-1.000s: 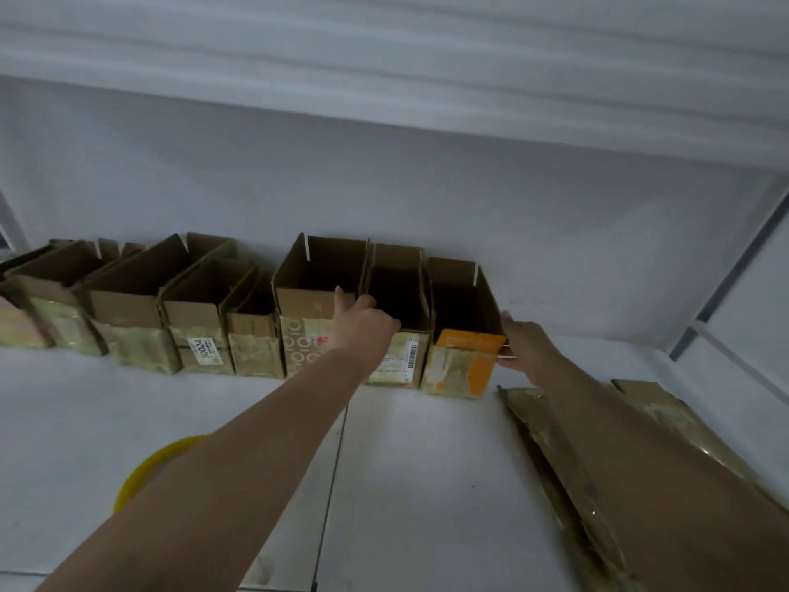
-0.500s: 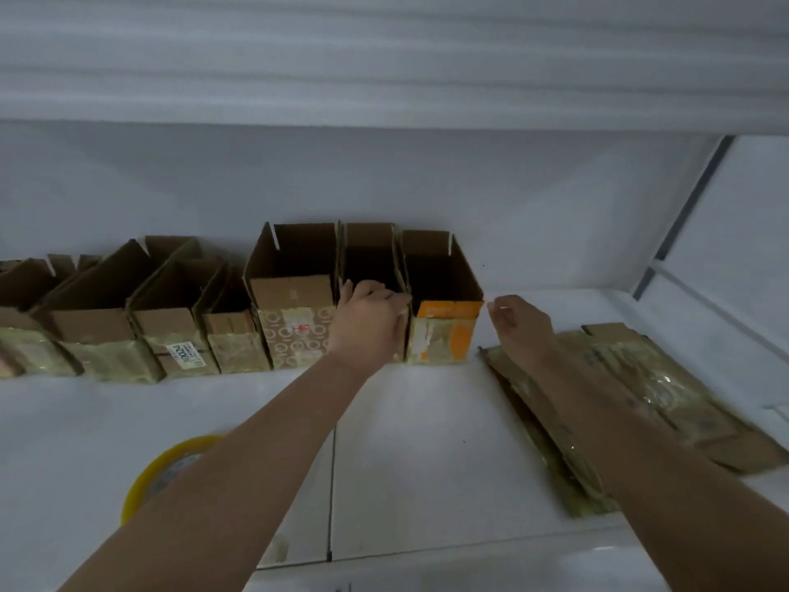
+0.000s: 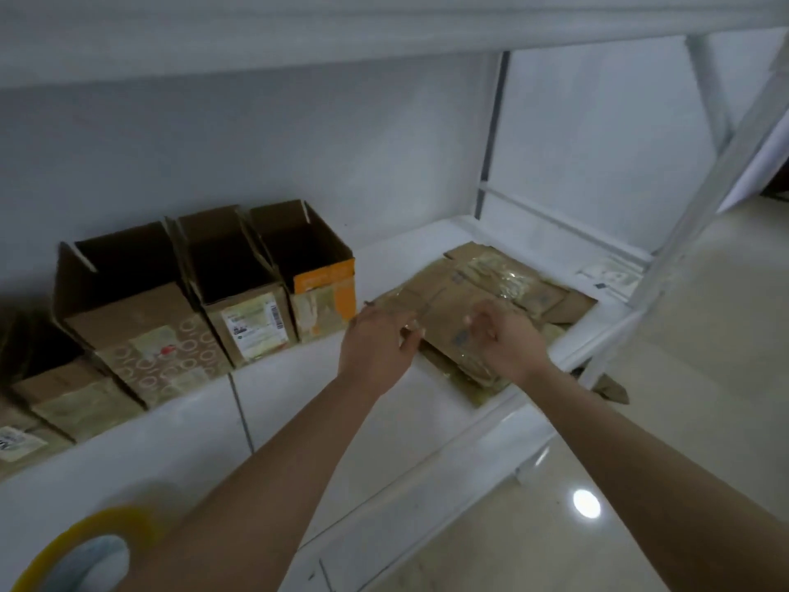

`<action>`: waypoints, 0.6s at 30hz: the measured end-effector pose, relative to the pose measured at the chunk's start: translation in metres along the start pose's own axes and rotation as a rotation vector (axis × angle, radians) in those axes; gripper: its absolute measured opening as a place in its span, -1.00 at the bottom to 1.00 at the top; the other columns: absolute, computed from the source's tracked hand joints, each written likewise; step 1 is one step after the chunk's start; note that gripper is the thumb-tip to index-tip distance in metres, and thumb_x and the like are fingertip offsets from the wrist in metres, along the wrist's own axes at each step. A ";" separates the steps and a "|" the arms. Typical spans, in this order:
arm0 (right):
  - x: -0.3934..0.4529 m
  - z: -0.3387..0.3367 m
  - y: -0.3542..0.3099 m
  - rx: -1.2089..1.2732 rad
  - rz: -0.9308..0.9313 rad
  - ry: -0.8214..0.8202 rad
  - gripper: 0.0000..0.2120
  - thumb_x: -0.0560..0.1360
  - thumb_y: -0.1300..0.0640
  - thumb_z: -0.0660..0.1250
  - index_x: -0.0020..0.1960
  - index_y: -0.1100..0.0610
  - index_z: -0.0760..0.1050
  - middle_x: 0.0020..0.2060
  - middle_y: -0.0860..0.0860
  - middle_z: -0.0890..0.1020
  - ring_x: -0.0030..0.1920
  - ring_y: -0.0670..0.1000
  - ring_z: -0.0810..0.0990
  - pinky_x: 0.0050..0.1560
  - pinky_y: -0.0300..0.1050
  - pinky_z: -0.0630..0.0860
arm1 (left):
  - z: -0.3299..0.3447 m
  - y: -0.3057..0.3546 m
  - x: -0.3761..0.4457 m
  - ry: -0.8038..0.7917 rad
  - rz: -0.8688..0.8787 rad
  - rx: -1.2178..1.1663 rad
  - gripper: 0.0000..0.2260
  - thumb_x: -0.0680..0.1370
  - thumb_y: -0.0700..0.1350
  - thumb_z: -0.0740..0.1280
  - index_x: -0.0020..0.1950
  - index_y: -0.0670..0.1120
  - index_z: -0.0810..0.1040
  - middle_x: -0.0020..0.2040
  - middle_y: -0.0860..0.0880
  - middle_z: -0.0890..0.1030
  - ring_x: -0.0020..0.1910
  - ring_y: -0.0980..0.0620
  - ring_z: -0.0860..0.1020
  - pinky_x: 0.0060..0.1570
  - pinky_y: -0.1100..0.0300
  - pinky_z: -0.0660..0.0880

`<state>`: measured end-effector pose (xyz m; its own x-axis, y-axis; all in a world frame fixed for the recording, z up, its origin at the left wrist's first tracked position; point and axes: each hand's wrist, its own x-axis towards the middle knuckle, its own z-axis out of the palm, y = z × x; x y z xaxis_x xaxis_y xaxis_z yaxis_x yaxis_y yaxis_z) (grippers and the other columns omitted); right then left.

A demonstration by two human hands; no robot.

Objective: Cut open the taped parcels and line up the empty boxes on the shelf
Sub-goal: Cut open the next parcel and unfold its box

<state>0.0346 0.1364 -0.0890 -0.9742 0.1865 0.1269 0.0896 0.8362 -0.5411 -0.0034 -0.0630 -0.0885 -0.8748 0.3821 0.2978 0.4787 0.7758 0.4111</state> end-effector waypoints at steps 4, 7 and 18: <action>-0.017 -0.009 0.024 -0.086 0.026 -0.005 -0.64 0.65 -0.04 0.15 0.36 0.11 0.41 0.09 0.10 0.63 0.09 0.16 0.58 -0.06 -0.04 0.50 | 0.022 0.022 0.001 -0.080 0.031 -0.015 -0.65 0.62 0.09 0.24 0.36 0.00 0.52 0.14 -0.03 0.64 0.21 -0.06 0.50 0.22 0.03 0.42; -0.016 -0.014 0.041 -0.184 0.029 -0.004 -0.63 0.64 -0.04 0.16 0.39 0.08 0.38 0.03 0.10 0.64 0.06 0.17 0.59 -0.05 0.00 0.54 | 0.037 0.040 0.007 -0.101 0.049 -0.009 -0.62 0.63 0.11 0.22 0.40 0.00 0.49 0.21 -0.07 0.60 0.26 -0.07 0.46 0.24 0.03 0.41; 0.047 -0.050 0.106 -0.288 -0.117 -0.015 -0.64 0.63 -0.03 0.18 0.39 0.04 0.40 0.13 0.05 0.63 0.23 0.11 0.52 0.02 -0.04 0.48 | 0.093 0.093 0.071 -0.098 -0.072 -0.021 -0.60 0.63 0.14 0.19 0.42 0.02 0.45 0.27 0.02 0.54 0.35 0.03 0.37 0.22 0.09 0.45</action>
<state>0.0090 0.2597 -0.0990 -0.9841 0.0748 0.1613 0.0298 0.9638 -0.2650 -0.0275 0.0828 -0.1088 -0.9094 0.3742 0.1816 0.4153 0.7927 0.4462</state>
